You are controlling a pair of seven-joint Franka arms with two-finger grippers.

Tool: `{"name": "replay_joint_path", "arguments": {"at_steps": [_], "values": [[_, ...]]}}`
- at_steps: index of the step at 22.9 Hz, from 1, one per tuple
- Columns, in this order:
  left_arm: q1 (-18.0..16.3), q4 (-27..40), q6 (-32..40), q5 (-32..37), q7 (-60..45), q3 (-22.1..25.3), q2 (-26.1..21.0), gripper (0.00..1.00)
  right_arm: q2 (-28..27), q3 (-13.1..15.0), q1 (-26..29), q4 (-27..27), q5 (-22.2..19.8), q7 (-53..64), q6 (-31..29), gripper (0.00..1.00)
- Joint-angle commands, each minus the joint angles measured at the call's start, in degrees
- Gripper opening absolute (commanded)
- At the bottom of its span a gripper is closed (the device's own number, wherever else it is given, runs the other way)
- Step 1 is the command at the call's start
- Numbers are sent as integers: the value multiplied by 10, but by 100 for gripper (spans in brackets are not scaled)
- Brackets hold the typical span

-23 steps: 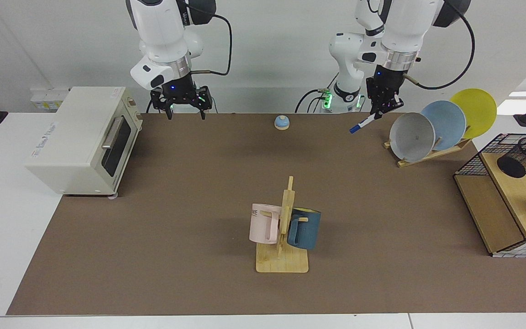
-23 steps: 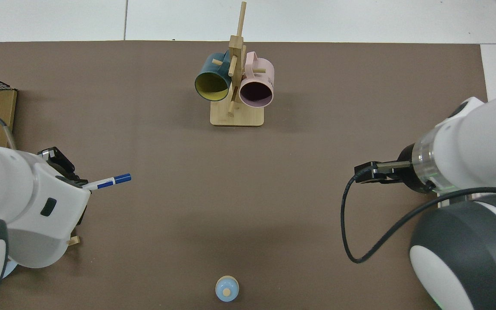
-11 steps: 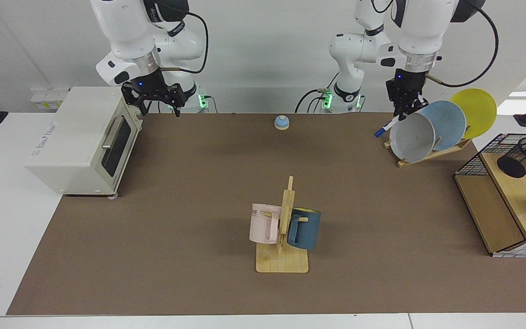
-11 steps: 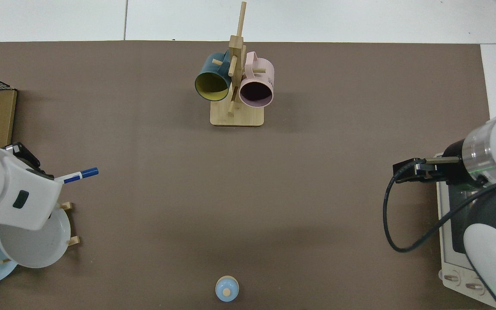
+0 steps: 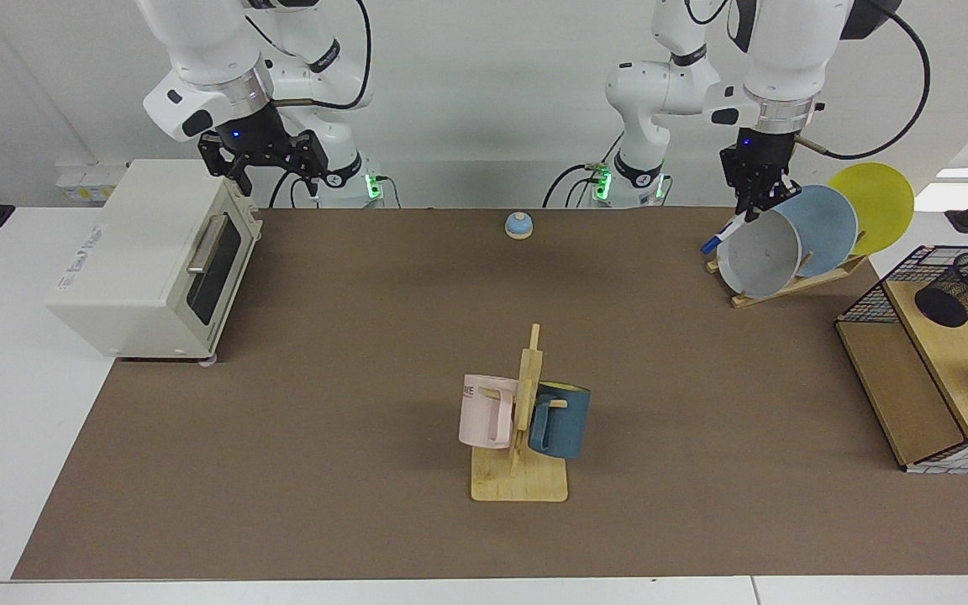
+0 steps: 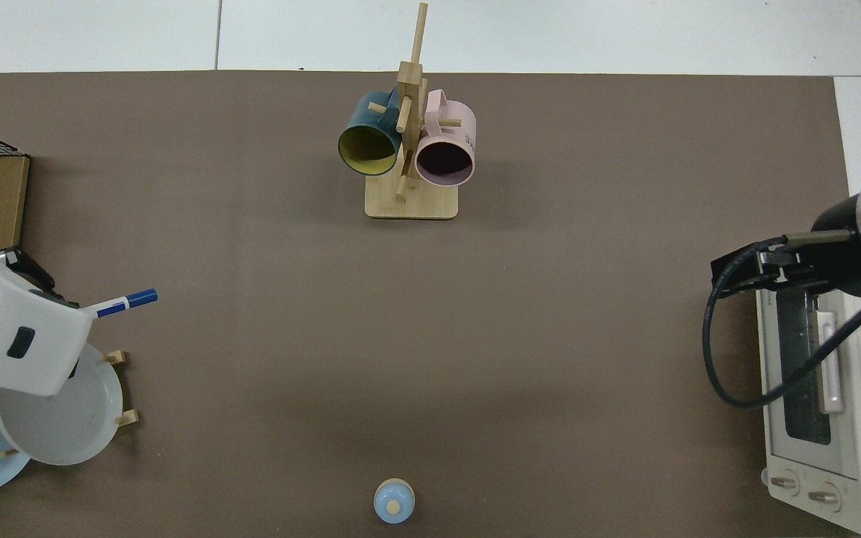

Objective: Put markers into pen holder

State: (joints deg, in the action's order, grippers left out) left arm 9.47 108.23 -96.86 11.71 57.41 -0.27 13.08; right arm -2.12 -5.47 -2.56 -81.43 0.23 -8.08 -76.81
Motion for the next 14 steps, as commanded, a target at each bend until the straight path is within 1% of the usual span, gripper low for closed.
{"name": "replay_joint_path", "arguments": {"at_steps": [1, 5, 8, 11, 14], "values": [[-7, -11, 9, 9, 2, 2, -3, 0, -11, -6, 2, 16, -1, 27, 10, 100], [-8, -11, 6, 9, 1, 2, -3, 0, 14, -7, 1, -27, -6, 20, -18, 100], [-19, -11, 4, 9, 1, 1, -4, 0, 45, -7, 2, -81, -8, 20, -61, 100], [-22, -11, 4, 9, 1, 2, -4, 0, 76, -5, 2, -130, -8, 20, -98, 100], [-22, -11, 4, 16, 2, 2, -4, 0, 81, -6, 3, -138, -8, 20, -103, 100]]}}
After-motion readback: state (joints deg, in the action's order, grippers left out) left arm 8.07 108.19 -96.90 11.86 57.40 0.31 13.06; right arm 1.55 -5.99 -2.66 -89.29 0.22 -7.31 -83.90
